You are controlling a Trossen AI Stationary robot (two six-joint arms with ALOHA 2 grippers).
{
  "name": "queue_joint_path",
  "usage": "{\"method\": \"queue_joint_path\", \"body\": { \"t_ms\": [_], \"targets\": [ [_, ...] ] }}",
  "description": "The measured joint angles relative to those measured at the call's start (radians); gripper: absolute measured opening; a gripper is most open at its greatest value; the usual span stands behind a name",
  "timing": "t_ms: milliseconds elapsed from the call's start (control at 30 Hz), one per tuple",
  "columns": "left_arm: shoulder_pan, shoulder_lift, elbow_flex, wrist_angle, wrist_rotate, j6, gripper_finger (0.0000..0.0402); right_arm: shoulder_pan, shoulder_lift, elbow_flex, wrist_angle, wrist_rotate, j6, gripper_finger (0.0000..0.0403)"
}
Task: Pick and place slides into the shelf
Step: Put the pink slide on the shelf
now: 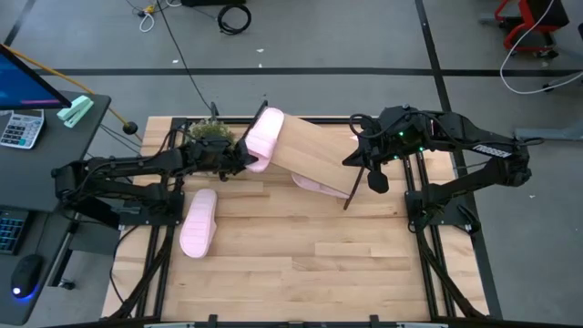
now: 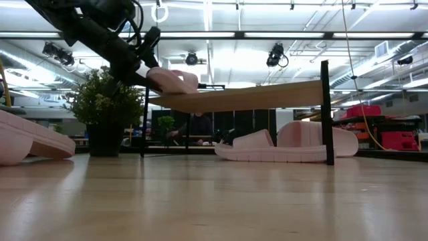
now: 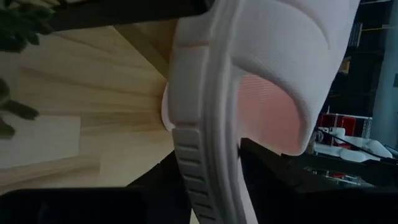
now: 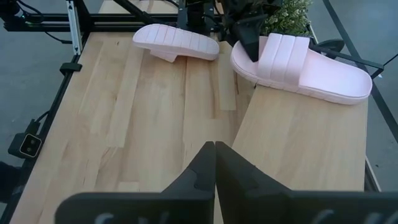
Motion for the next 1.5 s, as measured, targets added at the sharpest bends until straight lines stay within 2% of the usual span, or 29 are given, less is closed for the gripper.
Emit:
{"method": "queue_joint_path", "body": {
  "t_ms": [433, 633, 800, 1167, 1500],
  "targets": [
    [0.0, 0.0, 0.0, -0.035, -0.006, -0.002, 0.0219, 0.0, 0.0, 0.0, 0.0, 0.0, 0.001, 0.001],
    [0.004, 0.0, 0.0, -0.035, -0.016, 0.0, 0.0247, 0.0, 0.0, 0.0, 0.0, 0.0, 0.001, 0.0013],
    [0.02, 0.0, 0.0, -0.034, -0.016, 0.0, 0.0256, 0.0, 0.0, 0.0, 0.0, 0.0, 0.002, 0.0012],
    [0.029, 0.0, 0.0, -0.033, -0.019, -0.007, 0.025, 0.0, 0.0, 0.0, 0.0, 0.0, 0.002, 0.0012],
    [0.029, 0.0, -0.001, 0.014, -0.038, 0.007, 0.0268, 0.0, 0.0, 0.0, 0.0, 0.0, 0.001, 0.0013]
  ]
}}
